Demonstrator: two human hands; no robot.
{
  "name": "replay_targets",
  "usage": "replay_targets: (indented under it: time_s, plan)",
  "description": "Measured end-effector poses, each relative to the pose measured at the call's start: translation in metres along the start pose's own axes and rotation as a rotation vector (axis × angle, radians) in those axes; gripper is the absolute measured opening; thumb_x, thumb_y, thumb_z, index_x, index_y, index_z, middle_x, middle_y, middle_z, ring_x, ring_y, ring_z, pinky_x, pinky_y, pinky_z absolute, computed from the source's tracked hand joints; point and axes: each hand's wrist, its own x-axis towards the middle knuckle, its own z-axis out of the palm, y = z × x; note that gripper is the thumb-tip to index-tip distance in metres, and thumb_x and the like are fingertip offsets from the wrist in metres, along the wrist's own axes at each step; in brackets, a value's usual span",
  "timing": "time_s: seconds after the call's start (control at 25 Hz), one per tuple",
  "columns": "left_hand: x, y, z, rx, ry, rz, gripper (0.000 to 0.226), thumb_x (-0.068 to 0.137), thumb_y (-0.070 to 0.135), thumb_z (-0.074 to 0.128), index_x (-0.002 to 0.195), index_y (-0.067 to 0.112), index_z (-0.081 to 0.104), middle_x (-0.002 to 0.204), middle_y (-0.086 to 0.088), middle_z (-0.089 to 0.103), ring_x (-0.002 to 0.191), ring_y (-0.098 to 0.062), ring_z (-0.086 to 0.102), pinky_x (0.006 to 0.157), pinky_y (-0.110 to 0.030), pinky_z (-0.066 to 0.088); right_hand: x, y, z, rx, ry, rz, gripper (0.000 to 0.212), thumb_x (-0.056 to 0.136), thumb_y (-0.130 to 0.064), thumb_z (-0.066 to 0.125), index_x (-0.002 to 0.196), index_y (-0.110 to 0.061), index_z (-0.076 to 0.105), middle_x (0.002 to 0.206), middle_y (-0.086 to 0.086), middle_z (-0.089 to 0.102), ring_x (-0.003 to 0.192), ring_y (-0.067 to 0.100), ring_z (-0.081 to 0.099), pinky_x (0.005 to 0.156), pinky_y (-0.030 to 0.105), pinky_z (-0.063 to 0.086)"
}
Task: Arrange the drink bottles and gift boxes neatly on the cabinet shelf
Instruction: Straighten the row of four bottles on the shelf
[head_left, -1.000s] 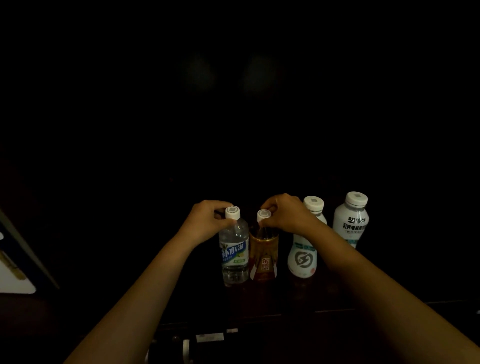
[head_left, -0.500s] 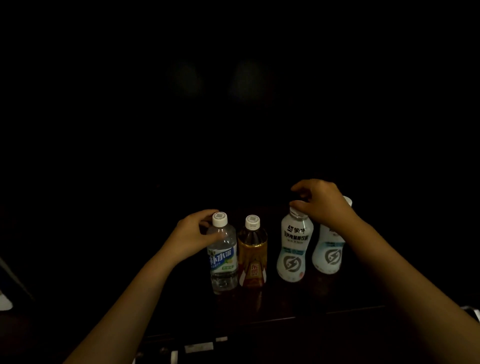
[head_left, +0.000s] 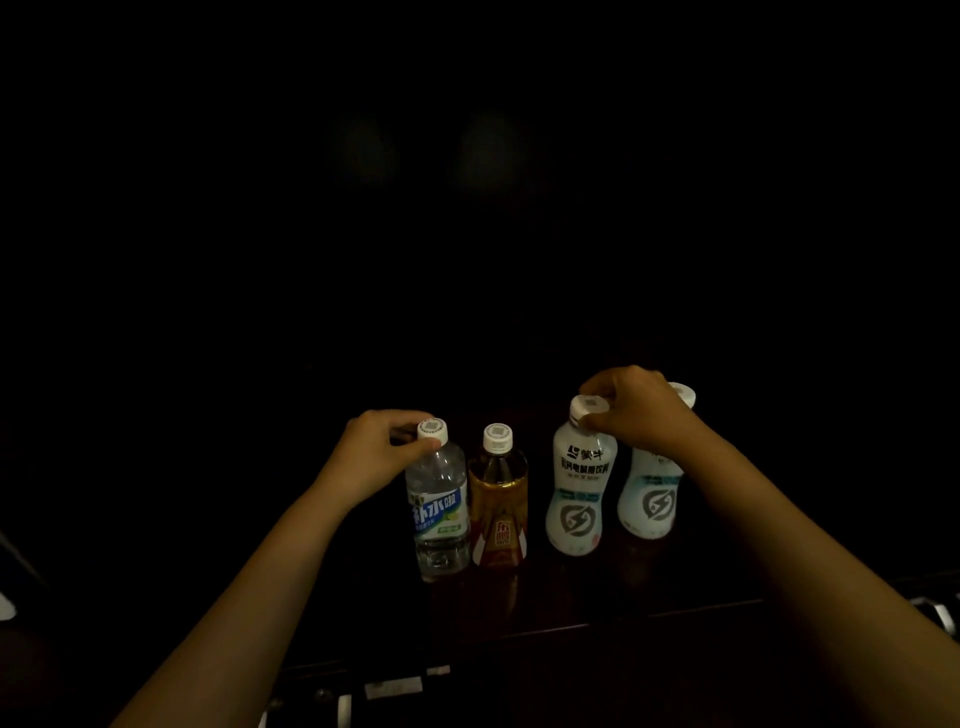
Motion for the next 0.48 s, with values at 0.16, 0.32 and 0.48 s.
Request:
replay_targets:
  time_s: [0.16,0.32,0.48]
  plan:
    - [0.0,-0.001,0.0,-0.003,-0.002,-0.006,0.032,0.079,0.017,0.067,0.111,0.015,0.064,0.111,0.002,0.065,0.091,-0.003,0.054,0.072,-0.004,0.036,0.0,-0.006,0.006,0.026,-0.035,-0.057,0.038,0.073,-0.021,0.073,0.109,-0.012,0.063,0.112,0.007,0.067,0.102,0.019,0.061,0.075,0.021,0.04]
    - [-0.001,0.0,-0.001,-0.008,0.0,0.004,0.031,0.079,0.017,0.067,0.11,0.016,0.065,0.102,0.012,0.06,0.081,0.012,0.05,0.065,0.0,0.038,0.002,-0.013,0.013,0.07,-0.053,-0.096,0.04,0.074,-0.02,0.073,0.112,-0.012,0.062,0.115,0.006,0.066,0.105,0.017,0.06,0.078,0.019,0.039]
    - [-0.002,0.001,0.001,-0.019,0.021,0.005,0.032,0.079,0.015,0.067,0.111,0.015,0.064,0.1,0.013,0.058,0.08,0.012,0.05,0.063,0.001,0.04,-0.001,-0.009,0.012,0.092,-0.09,-0.088,0.047,0.075,-0.021,0.072,0.119,-0.014,0.056,0.122,0.006,0.063,0.109,0.017,0.058,0.083,0.02,0.041]
